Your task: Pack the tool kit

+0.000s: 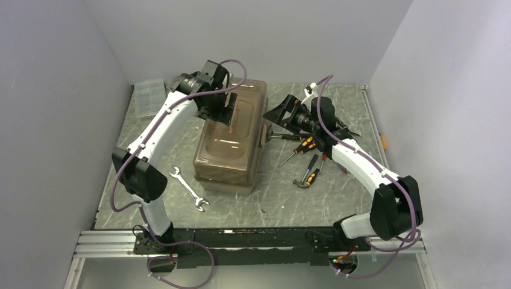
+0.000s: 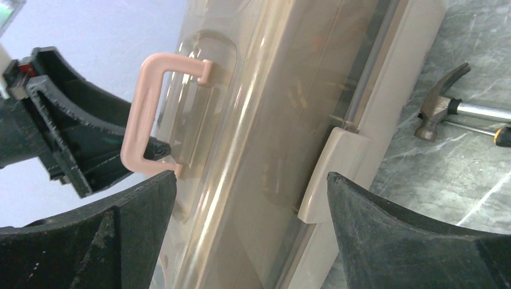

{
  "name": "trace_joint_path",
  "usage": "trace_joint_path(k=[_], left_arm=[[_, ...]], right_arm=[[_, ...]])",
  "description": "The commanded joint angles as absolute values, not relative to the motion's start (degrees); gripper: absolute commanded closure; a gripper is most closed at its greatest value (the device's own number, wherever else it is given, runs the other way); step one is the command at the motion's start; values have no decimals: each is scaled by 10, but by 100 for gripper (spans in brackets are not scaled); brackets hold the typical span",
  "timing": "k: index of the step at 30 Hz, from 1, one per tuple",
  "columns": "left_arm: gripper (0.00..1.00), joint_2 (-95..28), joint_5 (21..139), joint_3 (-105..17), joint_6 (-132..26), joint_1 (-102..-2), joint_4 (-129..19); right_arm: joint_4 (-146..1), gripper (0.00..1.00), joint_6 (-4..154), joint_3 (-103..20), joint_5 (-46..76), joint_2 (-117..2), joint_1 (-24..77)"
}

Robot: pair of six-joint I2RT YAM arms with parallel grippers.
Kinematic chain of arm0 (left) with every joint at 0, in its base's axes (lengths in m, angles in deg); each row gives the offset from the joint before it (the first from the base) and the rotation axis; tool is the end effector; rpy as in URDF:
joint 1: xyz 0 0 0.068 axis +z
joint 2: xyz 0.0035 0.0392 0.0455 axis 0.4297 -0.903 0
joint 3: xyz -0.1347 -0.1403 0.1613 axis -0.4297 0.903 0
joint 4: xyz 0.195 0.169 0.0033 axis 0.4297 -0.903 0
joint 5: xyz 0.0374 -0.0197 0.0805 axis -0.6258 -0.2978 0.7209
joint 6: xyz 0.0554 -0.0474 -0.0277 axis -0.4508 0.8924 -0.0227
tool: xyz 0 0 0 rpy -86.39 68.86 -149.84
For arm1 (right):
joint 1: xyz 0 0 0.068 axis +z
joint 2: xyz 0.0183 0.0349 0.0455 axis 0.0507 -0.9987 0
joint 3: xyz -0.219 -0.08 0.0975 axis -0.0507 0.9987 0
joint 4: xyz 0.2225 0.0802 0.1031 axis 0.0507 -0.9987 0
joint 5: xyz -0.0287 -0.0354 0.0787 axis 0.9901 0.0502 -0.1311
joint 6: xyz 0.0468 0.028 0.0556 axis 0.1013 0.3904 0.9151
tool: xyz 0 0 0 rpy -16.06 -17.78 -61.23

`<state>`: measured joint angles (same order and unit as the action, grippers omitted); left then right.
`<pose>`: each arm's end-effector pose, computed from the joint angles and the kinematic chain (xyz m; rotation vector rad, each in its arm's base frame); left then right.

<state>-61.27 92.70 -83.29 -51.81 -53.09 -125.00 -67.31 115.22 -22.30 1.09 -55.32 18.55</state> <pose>0.3350 -0.1694 0.3263 0.3002 2.5878 -0.1534 0.3157 0.1504 0.2737 0.1741 2.0271 1.1430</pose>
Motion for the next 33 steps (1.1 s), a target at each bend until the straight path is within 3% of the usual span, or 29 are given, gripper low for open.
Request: trace_joint_path(k=[1, 4, 11, 21, 25, 33], left_arm=[[17, -637, 1011, -897, -501, -586, -1309], [16, -641, 1070, -915, -493, -611, -1317], [15, -664, 1090, -921, -503, -634, -1318], [12, -580, 1044, -867, -492, -571, -1254], [12, -542, 969, -803, -495, -501, -1214], [1, -558, 793, -690, -514, -430, -1165]], right_arm=[[-662, 4, 1147, -216, 0, -548, 178], [-660, 4, 1149, -214, -4, -550, 176], [-651, 4, 1158, -207, -15, -549, 163], [-653, 4, 1153, -204, -25, -548, 154], [-648, 4, 1156, -200, -31, -549, 153], [-648, 3, 1156, -199, -34, -550, 152]])
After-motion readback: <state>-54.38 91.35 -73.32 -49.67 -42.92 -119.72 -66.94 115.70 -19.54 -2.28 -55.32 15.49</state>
